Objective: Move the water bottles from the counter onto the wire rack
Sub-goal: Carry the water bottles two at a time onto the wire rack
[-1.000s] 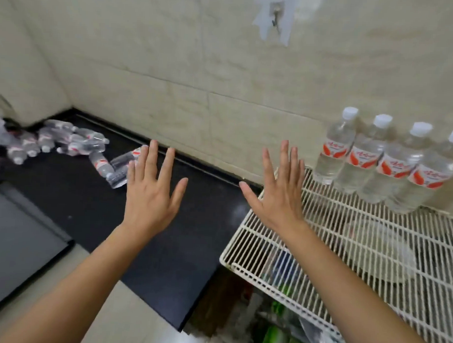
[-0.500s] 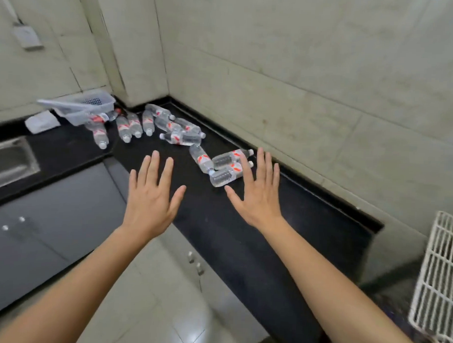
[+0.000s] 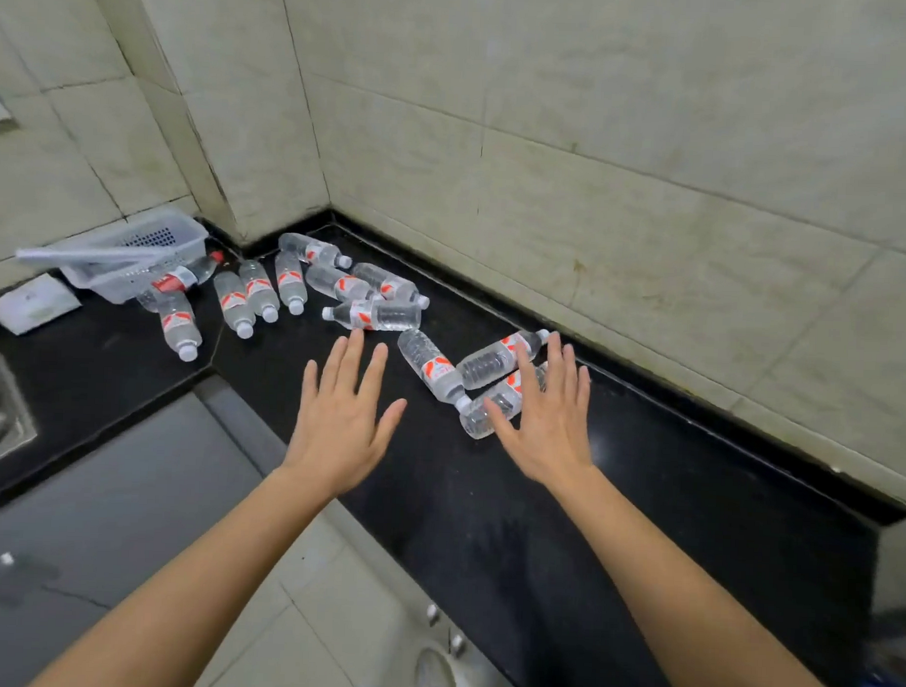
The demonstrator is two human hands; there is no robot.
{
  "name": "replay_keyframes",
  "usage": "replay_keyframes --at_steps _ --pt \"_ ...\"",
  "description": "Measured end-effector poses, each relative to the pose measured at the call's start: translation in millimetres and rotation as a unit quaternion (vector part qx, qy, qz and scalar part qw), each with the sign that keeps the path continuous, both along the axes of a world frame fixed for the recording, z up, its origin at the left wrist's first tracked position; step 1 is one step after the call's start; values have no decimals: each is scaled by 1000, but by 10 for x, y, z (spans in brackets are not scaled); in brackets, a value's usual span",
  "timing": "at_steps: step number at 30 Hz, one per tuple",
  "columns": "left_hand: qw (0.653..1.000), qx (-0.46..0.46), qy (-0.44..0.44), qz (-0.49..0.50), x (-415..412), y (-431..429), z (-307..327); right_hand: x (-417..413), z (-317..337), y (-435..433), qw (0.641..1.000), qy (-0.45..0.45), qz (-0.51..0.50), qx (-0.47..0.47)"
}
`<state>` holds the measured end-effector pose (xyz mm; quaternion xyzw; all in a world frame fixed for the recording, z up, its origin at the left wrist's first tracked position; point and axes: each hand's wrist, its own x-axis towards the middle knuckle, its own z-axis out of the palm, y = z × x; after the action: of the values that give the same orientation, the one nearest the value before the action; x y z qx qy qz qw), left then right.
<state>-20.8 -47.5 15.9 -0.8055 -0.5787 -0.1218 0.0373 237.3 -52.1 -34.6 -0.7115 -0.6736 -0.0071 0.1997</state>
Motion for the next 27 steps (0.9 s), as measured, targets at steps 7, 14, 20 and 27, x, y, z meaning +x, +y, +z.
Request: replay_keyframes --at_steps 7,14,20,27 --pt "991 -42 72 -100 251 1286 -118 182 -149 895 993 69 -77 -54" --pt "971 -122 138 -149 336 2095 -546 18 -412 1291 966 163 -147 -133" --pt "928 -223 201 -218 333 2672 -1058 -260 -825 1321 932 188 -219 -218" --pt "880 -223 253 -333 247 3119 -1690 -742 -1330 1310 894 238 -221 -308"
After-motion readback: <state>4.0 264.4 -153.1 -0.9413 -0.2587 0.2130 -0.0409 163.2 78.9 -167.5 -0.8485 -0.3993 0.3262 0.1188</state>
